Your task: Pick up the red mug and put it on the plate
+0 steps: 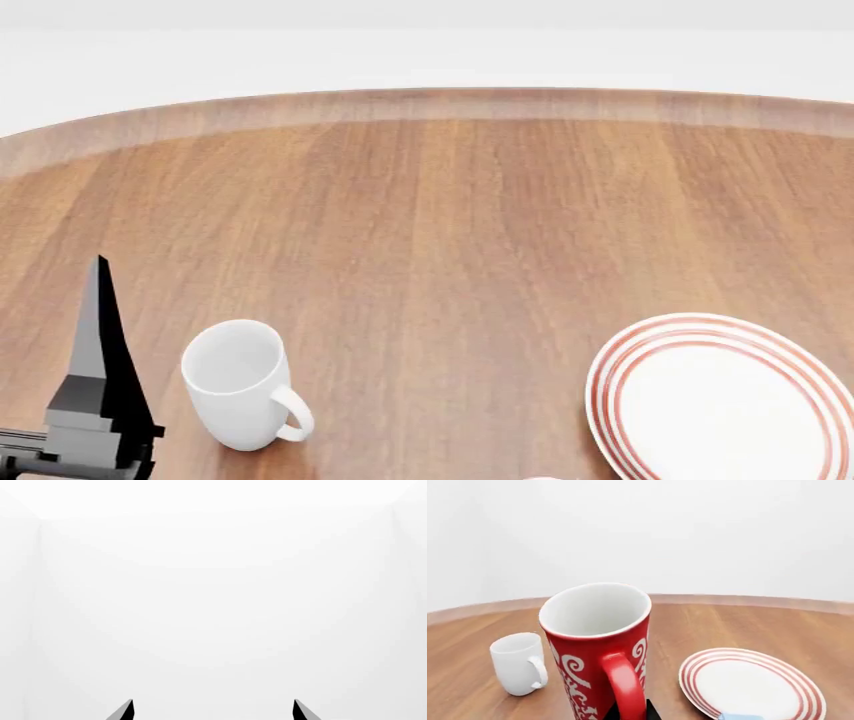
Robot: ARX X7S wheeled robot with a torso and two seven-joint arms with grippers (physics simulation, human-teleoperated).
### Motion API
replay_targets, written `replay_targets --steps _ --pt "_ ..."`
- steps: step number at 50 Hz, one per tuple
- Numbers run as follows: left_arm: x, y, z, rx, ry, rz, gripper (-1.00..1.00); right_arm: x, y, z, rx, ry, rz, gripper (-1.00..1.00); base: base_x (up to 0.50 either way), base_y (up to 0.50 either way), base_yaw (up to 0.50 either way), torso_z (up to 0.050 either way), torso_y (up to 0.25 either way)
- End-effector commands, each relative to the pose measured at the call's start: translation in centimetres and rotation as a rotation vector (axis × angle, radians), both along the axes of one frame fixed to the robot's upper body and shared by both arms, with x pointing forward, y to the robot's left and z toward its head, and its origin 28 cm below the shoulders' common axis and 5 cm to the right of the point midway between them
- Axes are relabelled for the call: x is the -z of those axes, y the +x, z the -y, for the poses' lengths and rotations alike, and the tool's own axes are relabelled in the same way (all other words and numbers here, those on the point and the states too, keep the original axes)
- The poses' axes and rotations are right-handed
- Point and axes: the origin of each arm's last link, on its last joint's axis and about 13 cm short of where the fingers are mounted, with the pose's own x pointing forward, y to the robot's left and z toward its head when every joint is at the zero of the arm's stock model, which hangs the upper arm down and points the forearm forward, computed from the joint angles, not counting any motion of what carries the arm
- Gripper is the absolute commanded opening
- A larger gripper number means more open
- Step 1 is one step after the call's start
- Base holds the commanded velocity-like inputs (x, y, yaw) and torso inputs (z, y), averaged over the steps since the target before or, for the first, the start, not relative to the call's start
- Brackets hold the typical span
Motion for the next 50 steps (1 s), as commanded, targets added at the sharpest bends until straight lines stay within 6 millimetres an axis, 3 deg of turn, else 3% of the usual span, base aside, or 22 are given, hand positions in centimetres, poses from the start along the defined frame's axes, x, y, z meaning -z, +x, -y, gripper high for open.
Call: replay_targets --steps 1,31,50 --pt "-0.1 -0.1 0.1 0.001 0.000 0.003 1.00 -3.8 1.1 0.0 0.057 -0.021 0.004 -1.00 0.00 0.00 0.00 0.000 0.000" --pt "-0.1 -0.1 0.3 0.003 0.001 0.003 1.00 -10.7 5.1 1.1 0.185 -0.005 -0.048 -1.00 0.00 0.00 0.00 0.000 0.000" --pt "0.1 -0.4 0.4 0.003 0.005 0.004 1.00 -12.8 7.3 1.4 0.242 0.008 -0.059 -1.00 0.00 0.00 0.00 0.000 0.001"
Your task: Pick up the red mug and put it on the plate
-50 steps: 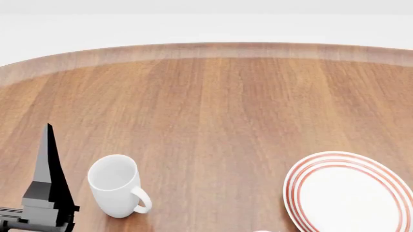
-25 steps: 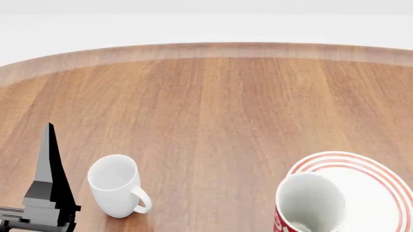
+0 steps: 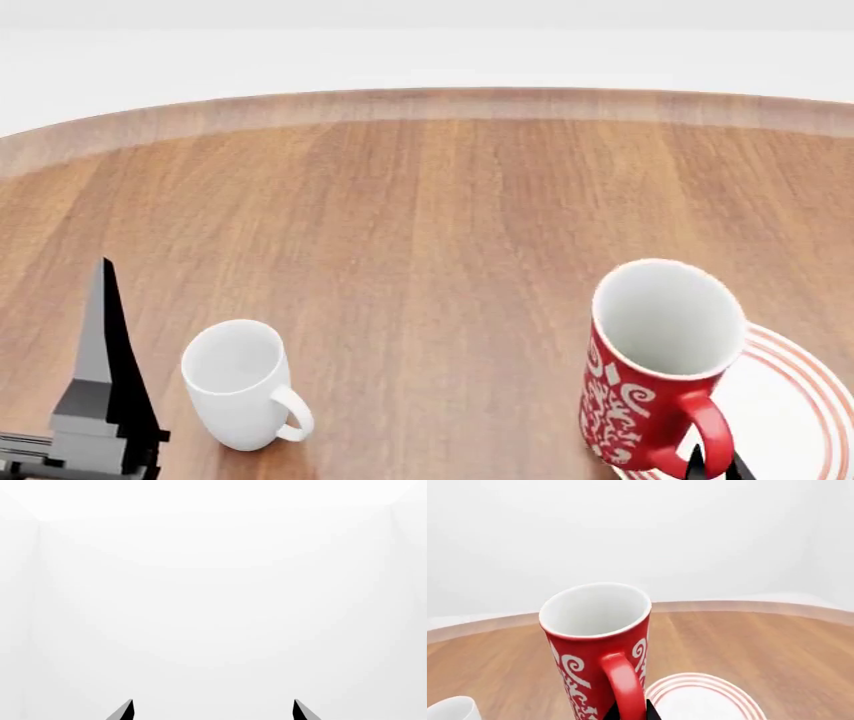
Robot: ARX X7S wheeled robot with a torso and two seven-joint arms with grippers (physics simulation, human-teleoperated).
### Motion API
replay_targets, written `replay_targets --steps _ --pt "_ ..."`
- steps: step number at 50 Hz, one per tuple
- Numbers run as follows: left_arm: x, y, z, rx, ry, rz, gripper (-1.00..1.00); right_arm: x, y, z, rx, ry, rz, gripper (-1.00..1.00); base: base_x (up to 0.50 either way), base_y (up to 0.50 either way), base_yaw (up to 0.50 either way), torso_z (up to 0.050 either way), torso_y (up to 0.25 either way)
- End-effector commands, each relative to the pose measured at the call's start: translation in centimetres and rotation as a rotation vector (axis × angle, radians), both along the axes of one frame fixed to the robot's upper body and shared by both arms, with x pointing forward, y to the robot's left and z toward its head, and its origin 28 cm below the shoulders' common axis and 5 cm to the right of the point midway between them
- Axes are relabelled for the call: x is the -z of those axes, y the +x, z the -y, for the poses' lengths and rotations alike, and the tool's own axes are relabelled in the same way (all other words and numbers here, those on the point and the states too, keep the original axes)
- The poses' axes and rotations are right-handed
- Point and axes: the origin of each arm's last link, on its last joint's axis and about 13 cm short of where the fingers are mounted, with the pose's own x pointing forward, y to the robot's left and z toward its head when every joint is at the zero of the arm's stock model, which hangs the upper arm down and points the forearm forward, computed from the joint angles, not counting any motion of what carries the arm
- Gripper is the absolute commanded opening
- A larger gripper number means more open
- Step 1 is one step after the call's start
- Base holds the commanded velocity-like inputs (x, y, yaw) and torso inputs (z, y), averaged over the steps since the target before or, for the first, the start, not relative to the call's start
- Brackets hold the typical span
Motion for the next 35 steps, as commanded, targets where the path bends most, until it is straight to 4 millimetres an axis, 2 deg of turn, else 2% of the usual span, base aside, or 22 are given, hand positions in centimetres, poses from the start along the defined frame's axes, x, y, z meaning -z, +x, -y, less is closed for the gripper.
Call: replay_targets --steps 1,21,31,35 --pt "0.1 -0.1 0.1 0.000 0.002 0.000 1.00 -1.7 1.2 0.6 0.061 -0.014 0.009 -1.00 0.00 0.00 0.00 0.000 0.000" --pt "0.1 -0.6 0.0 0.000 0.000 0.005 1.00 -1.4 3.2 2.3 0.182 -0.001 -0.040 -1.00 0.00 0.00 0.00 0.000 0.000" --pt "0.0 -0.8 -0.1 -0.001 -0.003 0.008 1.00 -1.8 3.6 2.7 0.204 0.000 -0.036 -1.00 0.00 0.00 0.00 0.000 0.000" --pt "-0.1 -0.8 -0.1 -0.001 -0.003 0.007 1.00 -2.1 3.2 2.3 0.202 0.029 0.011 -1.00 0.00 0.00 0.00 0.000 0.003"
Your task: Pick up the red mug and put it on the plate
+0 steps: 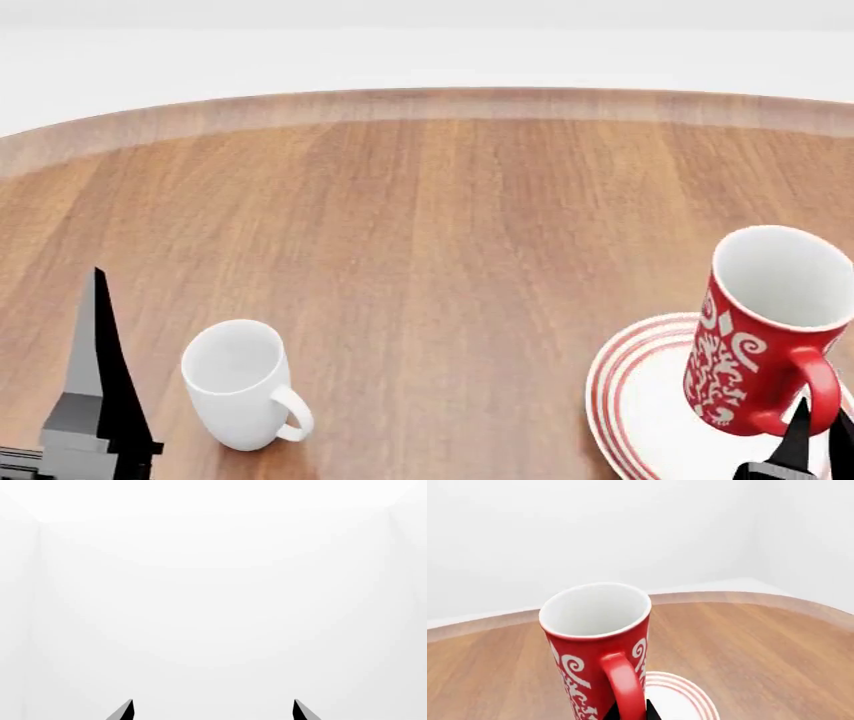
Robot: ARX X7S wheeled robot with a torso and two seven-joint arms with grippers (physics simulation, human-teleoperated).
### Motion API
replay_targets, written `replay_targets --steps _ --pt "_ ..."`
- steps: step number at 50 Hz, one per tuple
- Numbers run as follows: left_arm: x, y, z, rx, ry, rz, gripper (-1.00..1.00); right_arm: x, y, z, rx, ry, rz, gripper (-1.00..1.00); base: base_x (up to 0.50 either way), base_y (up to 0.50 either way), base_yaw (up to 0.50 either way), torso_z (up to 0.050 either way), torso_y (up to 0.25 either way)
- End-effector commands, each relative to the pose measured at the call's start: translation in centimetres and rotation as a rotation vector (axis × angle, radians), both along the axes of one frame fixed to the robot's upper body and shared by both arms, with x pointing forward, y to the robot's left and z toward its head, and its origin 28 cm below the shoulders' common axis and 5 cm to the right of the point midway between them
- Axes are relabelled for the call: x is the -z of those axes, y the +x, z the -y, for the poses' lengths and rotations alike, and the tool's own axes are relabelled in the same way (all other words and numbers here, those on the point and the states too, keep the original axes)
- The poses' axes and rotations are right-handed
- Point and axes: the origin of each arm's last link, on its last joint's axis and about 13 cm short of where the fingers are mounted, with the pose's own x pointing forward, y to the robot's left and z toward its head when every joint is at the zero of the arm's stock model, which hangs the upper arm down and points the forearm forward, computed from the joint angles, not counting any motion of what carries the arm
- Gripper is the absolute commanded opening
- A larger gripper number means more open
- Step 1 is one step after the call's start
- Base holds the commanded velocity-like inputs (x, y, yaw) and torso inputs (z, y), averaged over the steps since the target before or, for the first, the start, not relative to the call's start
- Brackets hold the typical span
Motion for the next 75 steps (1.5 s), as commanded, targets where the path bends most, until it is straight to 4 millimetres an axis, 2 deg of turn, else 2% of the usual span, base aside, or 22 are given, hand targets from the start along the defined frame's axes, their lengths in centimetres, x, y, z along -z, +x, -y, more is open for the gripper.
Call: replay_targets --steps 1,11,12,15,20,27,32,33,44,47,48,58,75 --pt "-0.1 -0.1 0.0 0.000 -0.002 0.001 1.00 -0.8 0.2 0.2 0.026 0.016 0.057 -1.00 0.00 0.00 0.00 0.000 0.000" --pt "-0.1 -0.1 0.0 0.000 -0.001 0.001 1.00 -1.0 0.2 0.2 0.027 0.034 0.046 -1.00 0.00 0.00 0.00 0.000 0.000" --pt "-0.1 0.0 0.0 0.001 0.000 0.000 1.00 -1.1 0.3 0.5 0.018 -0.063 0.066 -1.00 0.00 0.00 0.00 0.000 0.000" --pt "0.0 -0.2 0.1 0.002 0.003 0.001 1.00 -1.0 1.3 1.4 0.026 -0.136 0.061 -1.00 0.00 0.00 0.00 0.000 0.000" --pt "0.0 -0.3 0.2 0.007 0.006 0.001 1.00 -2.0 2.8 2.9 -0.006 -0.180 0.050 -1.00 0.00 0.00 0.00 0.000 0.000" --pt "-0.2 -0.2 0.1 0.007 0.005 0.001 1.00 -2.4 3.7 3.5 -0.056 -0.243 0.039 -1.00 0.00 0.00 0.00 0.000 0.000" --pt "-0.2 -0.4 0.0 0.003 0.002 0.002 1.00 -2.4 4.6 4.1 -0.096 -0.212 0.011 -1.00 0.00 0.00 0.00 0.000 0.000" --pt "-0.2 -0.5 -0.1 0.003 0.003 0.002 1.00 -2.6 4.8 4.4 -0.126 -0.160 0.017 -1.00 0.00 0.00 0.00 0.000 0.000" --pt "-0.1 -0.5 -0.2 0.000 0.002 -0.002 1.00 -3.9 7.0 6.3 -0.123 -0.198 0.025 -1.00 0.00 0.00 0.00 0.000 0.001" --pt "-0.1 -0.4 -0.2 0.001 0.001 -0.005 1.00 -4.3 7.6 6.6 -0.143 -0.140 0.056 -1.00 0.00 0.00 0.00 0.000 0.000" --pt "-0.1 -0.4 -0.2 0.002 0.002 -0.005 1.00 -4.4 7.7 6.8 -0.140 -0.163 0.007 -1.00 0.00 0.00 0.00 0.000 0.000" --pt "0.0 -0.5 -0.3 0.003 0.002 -0.005 1.00 -5.5 9.9 8.0 -0.178 -0.134 0.000 -1.00 0.00 0.00 0.00 0.000 0.000" --pt "-0.1 -0.5 -0.3 0.002 0.003 -0.003 1.00 -4.8 12.3 9.8 -0.244 -0.139 -0.023 -1.00 0.00 0.00 0.00 0.000 0.001"
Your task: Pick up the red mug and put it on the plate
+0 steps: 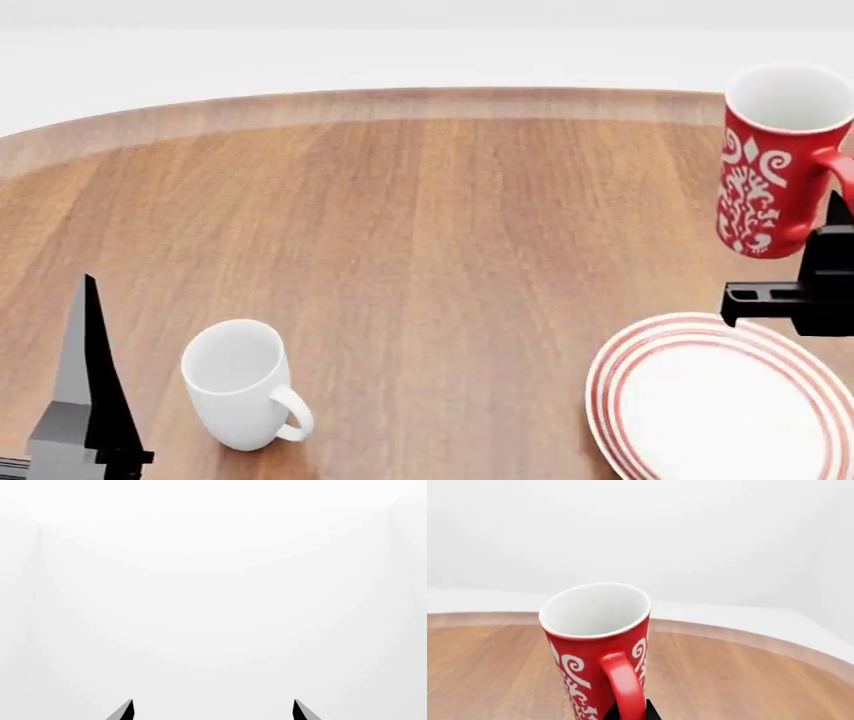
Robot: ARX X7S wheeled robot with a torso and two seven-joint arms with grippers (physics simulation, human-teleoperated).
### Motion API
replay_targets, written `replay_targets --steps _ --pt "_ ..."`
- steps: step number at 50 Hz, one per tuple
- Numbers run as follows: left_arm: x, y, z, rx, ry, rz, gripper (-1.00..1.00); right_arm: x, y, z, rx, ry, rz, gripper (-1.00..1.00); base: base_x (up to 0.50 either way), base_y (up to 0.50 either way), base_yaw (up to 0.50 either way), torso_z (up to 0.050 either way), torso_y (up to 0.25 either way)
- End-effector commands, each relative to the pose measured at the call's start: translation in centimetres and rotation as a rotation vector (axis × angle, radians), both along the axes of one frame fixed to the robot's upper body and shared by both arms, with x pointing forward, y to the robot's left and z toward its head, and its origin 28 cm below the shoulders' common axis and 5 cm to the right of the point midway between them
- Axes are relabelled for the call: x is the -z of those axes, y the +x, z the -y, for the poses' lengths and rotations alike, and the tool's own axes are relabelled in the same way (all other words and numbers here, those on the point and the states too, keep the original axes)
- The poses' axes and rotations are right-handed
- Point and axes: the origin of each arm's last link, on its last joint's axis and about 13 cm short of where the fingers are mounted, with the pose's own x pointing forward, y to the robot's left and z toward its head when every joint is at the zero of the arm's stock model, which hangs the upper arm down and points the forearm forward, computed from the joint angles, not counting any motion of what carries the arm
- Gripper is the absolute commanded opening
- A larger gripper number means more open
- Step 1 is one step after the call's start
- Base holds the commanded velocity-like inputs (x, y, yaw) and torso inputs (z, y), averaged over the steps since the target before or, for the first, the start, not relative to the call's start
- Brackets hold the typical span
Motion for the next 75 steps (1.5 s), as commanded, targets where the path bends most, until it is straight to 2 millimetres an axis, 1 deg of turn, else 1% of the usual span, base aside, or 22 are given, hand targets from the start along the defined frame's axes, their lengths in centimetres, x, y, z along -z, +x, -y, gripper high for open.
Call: replay_targets --steps 1,8,21,32,37,43,52,58,63,69,75 --pt "0.0 0.0 -0.1 -0.002 0.000 0.000 1.00 -0.1 1.9 1.6 -0.044 -0.005 0.000 -1.00 0.00 0.00 0.00 0.000 0.000" --pt "0.0 0.0 -0.1 -0.002 0.001 0.000 1.00 0.3 2.9 2.8 -0.049 0.034 -0.024 -1.00 0.00 0.00 0.00 0.000 0.000" --pt "-0.1 -0.1 -0.2 -0.001 0.003 0.000 1.00 1.2 4.5 4.6 -0.076 0.104 0.002 -1.00 0.00 0.00 0.00 0.000 0.000" --pt "-0.2 -0.3 -0.2 0.001 0.005 0.005 1.00 2.2 5.7 5.8 -0.058 0.102 -0.004 -1.00 0.00 0.00 0.00 0.000 0.001" --pt "-0.2 -0.2 -0.1 0.001 0.007 0.004 1.00 2.4 6.3 6.4 0.000 0.066 0.018 -1.00 0.00 0.00 0.00 0.000 0.000" --pt "-0.2 -0.1 -0.1 0.001 0.008 0.004 1.00 2.6 6.9 6.6 -0.006 0.052 0.013 -1.00 0.00 0.00 0.00 0.000 0.000" --pt "-0.2 -0.7 -0.1 0.002 0.010 0.009 1.00 2.5 8.0 7.3 -0.019 0.039 -0.009 -1.00 0.00 0.00 0.00 0.000 0.000" --pt "-0.1 -0.7 -0.1 0.001 0.011 0.008 1.00 2.8 8.2 7.4 -0.037 0.030 -0.029 -1.00 0.00 0.00 0.00 0.000 0.002" --pt "-0.1 -0.6 -0.1 0.002 0.013 0.004 1.00 4.0 8.4 7.6 -0.043 0.025 -0.056 -1.00 0.00 0.00 0.00 0.000 0.000" --pt "0.0 -0.6 -0.1 0.001 0.016 0.002 1.00 4.8 8.9 7.4 -0.049 0.023 -0.072 -1.00 0.00 0.00 0.00 0.000 0.000" --pt "0.0 -0.6 -0.1 0.002 0.017 0.002 1.00 5.6 9.0 7.5 -0.038 0.065 -0.063 -1.00 0.00 0.00 0.00 0.000 0.000"
